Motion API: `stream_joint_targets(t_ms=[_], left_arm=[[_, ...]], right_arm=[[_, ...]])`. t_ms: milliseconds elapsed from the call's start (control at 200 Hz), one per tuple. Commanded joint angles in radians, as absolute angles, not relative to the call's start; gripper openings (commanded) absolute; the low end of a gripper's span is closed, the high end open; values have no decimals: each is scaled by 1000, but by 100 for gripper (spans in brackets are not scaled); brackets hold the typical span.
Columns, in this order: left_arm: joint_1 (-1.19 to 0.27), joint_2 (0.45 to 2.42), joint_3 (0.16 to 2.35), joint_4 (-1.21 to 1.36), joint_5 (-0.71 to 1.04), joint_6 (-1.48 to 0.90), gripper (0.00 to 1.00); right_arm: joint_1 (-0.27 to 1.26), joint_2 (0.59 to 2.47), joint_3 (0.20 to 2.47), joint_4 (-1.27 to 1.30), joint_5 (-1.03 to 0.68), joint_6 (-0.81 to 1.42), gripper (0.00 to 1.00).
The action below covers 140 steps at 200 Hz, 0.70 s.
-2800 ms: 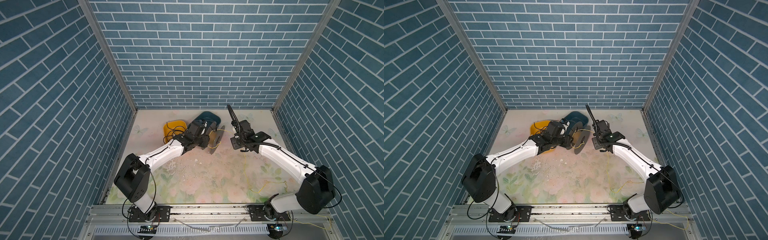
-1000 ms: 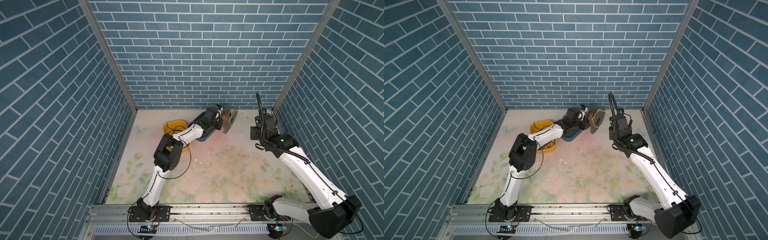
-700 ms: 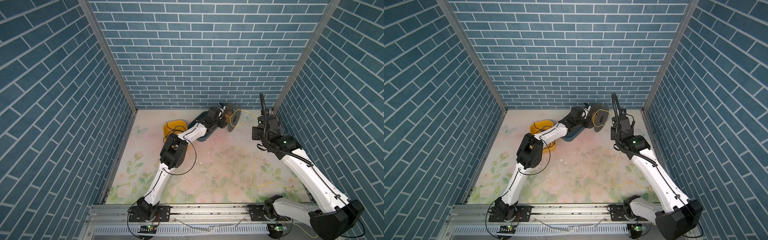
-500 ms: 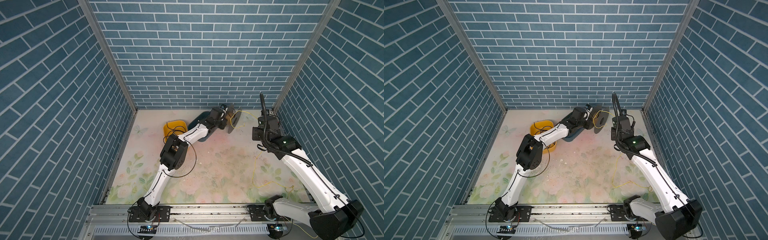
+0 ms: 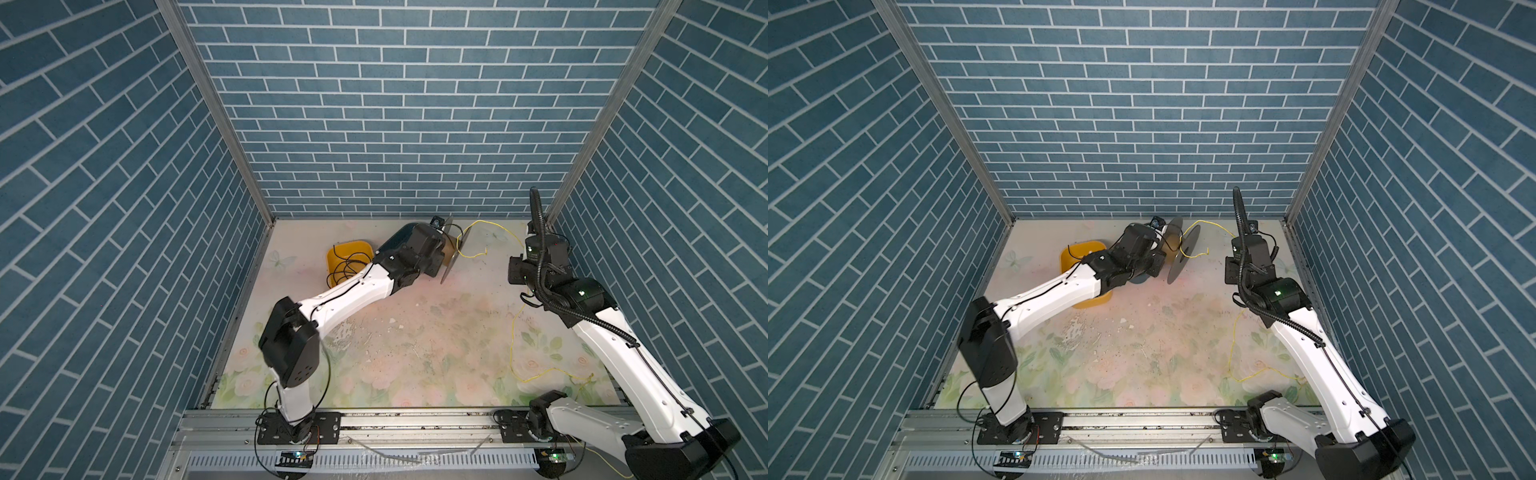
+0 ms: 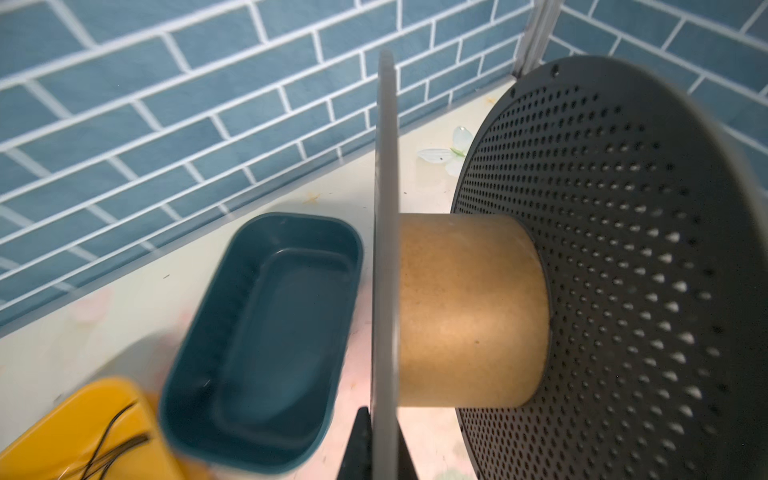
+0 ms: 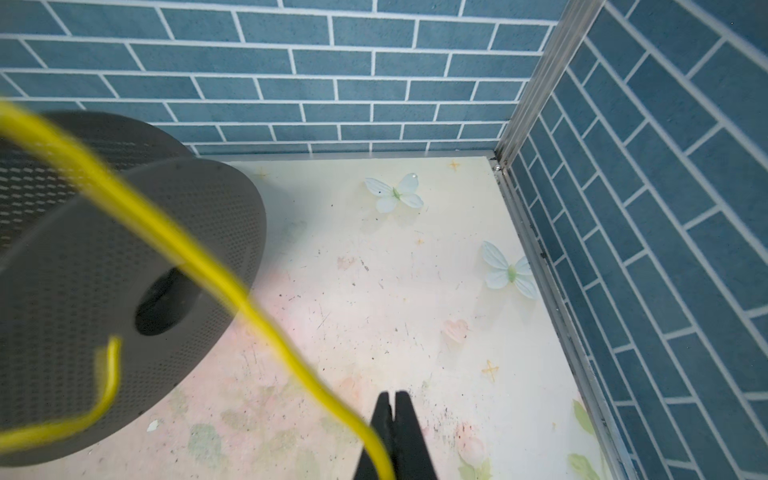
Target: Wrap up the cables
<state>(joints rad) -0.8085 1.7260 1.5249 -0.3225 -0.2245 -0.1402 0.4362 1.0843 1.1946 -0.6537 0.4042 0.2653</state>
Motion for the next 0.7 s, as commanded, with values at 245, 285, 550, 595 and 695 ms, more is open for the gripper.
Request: stream_joint_targets(t_ms=[245,285,550,595,695], left_arm=[[-831,1400,1235,-400,-352,-309,0],[-831,1378,1209,-410,-358,-331,0],[-840,1261,1077,-464,-407,-446,0],[-841,1254,1063,-468,-416,-460,0],[-842,1255,1032,-459,-430,-479,0]], right_arm=[[434,1106,1230,-700,105,272,0],[434,1110,1232,-698,78,272,0],[520,1150,1260,-711,9,234,0],[534,1156,1267,-712,8,239,0],[548,1169,1271,-693,-35,274,0]])
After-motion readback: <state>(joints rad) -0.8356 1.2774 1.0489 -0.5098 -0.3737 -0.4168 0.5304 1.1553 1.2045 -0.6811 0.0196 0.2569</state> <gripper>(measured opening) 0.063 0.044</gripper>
